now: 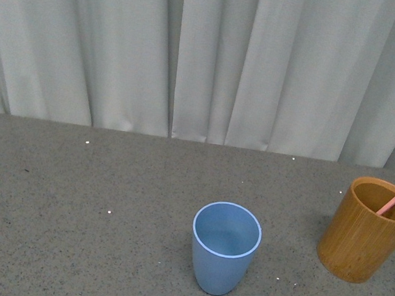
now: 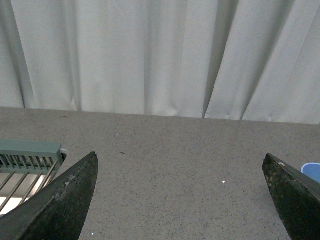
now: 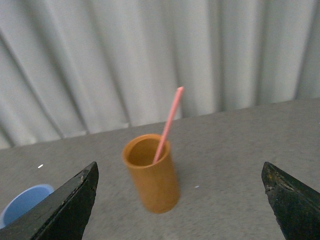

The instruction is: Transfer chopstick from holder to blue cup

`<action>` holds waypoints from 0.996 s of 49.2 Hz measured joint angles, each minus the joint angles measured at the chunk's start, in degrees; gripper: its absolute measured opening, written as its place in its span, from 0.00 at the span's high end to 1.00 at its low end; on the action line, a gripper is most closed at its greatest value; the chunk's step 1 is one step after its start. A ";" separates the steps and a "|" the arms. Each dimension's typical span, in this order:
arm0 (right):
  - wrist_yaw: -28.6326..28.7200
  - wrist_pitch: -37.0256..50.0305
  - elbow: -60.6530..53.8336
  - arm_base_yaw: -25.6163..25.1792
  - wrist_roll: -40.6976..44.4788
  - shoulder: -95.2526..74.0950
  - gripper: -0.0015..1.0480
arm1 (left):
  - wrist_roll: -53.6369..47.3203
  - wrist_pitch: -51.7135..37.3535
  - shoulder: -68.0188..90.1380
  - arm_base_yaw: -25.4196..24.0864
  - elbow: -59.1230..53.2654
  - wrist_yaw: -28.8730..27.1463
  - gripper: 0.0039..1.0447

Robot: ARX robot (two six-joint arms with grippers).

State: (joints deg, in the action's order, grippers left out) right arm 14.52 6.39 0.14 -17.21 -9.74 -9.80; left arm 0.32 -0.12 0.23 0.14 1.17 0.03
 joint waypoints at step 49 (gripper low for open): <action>-19.17 40.15 24.63 8.52 5.84 -74.64 0.09 | -0.02 0.02 0.00 0.00 0.00 -0.02 0.06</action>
State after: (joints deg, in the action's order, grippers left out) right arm -4.64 46.54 24.77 -8.69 -3.90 -84.44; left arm 0.30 -0.10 0.23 0.14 1.17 0.01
